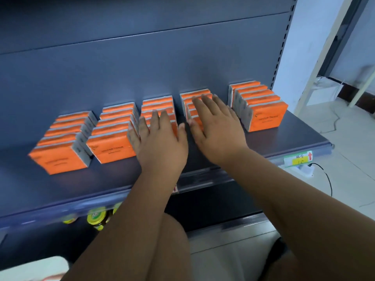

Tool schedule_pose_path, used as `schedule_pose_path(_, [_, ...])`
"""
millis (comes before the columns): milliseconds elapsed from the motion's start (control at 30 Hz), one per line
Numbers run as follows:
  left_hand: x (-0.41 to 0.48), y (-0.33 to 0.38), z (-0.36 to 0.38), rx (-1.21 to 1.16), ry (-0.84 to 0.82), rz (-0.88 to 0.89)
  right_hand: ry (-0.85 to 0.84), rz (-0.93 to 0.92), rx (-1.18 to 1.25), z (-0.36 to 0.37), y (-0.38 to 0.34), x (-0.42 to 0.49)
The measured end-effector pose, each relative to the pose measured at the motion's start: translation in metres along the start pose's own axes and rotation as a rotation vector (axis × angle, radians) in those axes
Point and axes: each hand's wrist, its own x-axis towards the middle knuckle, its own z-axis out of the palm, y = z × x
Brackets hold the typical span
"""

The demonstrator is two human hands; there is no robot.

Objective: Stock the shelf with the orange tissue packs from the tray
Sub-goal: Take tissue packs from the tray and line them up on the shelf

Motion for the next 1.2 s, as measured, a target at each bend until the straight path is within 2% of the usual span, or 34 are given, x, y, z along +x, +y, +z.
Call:
schedule_pose_path(67, [-0.006,-0.022,-0.016,-0.037,-0.008,-0.057,-0.001,-0.024,0.075,0.003,-0.024,0.001])
schedule_pose_path(200, [-0.036,-0.086,-0.056,-0.098,0.148,-0.125,0.001,-0.125,0.22,0.011,-0.082,0.0])
schedule_pose_path(300, [-0.068,-0.133,-0.086,-0.052,0.224,-0.229,-0.046,-0.234,0.318,0.017,-0.132,-0.009])
schedule_pose_path(533, [-0.145,-0.234,-0.138,0.105,0.286,-0.498,-0.16,-0.485,0.477,0.036,-0.28,-0.056])
schedule_pose_path(733, [-0.22,-0.322,-0.158,0.229,0.258,-0.695,-0.376,-0.454,0.684,0.086,-0.403,-0.137])
schedule_pose_path(867, [-0.257,-0.358,-0.153,0.318,0.152,-0.796,-0.569,-0.386,0.743,0.122,-0.419,-0.18])
schedule_pose_path(1067, [-0.285,-0.389,-0.126,0.332,-0.084,-0.837,-0.681,-0.522,0.53,0.171,-0.407,-0.186])
schedule_pose_path(1200, [-0.296,-0.42,-0.11,0.223,-0.154,-0.923,-0.811,-0.429,0.435,0.199,-0.389,-0.188])
